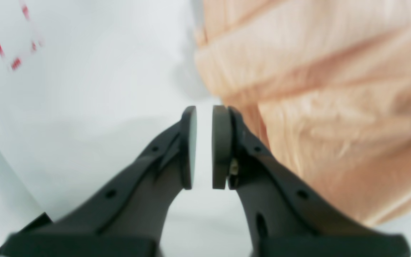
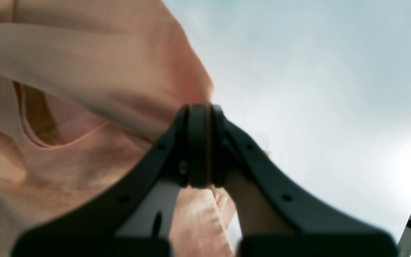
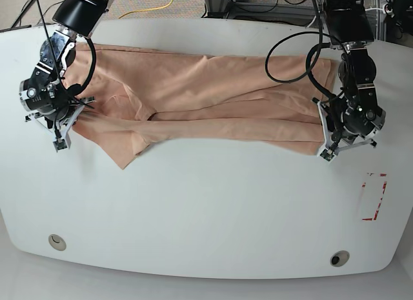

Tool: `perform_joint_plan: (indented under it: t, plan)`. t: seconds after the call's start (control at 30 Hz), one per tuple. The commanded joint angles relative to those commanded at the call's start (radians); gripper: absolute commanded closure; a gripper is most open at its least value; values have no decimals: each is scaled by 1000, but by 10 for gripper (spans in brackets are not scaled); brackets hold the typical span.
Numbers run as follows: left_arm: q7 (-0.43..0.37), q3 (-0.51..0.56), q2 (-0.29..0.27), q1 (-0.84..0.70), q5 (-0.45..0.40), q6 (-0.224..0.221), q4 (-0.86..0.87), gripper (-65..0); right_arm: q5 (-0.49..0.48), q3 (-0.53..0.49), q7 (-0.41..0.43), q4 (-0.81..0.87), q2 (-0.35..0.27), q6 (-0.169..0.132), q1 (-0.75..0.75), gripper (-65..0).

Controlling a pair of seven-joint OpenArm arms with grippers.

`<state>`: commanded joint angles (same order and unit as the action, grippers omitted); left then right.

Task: Layout the t-shirt on the table in an organized manner, then fold the t-shirt properly
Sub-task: 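Pull the folded hem taut between both grippers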

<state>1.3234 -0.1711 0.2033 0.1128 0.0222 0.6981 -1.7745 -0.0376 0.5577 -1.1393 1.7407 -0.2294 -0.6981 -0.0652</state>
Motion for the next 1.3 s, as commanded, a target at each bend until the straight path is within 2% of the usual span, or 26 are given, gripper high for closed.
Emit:
perform_joint_plan:
  t: [0.07,0.27,0.33,0.47,0.53,0.83,1.3]
  plan:
    - [0,0,-2,5,0,0,0,-108,0,-2,0,0,2,0,0,-19]
    - [-3,0,-9,106,0,0,34,-314,0,-2,0,0,2,0,0,-19]
    - [-3,0,-25,147,-2,0,71,-351,0,-2,0,0,2,0,0,-19]
    - [-23,0,-40,242,-3,0,206,-358,0,-3,0,0,2,0,0,-19]
    - [-75,0,-46,279,-5,0,293,-358,0,-3,0,0,2,0,0,-19]
    - [-192,0,-54,345,0,0,565,-360,0,-3,0,0,2,0,-2,-19]
    - [-324,2,-54,342,0,0,726,-360,0,2,0,0,2,0,-2,-19]
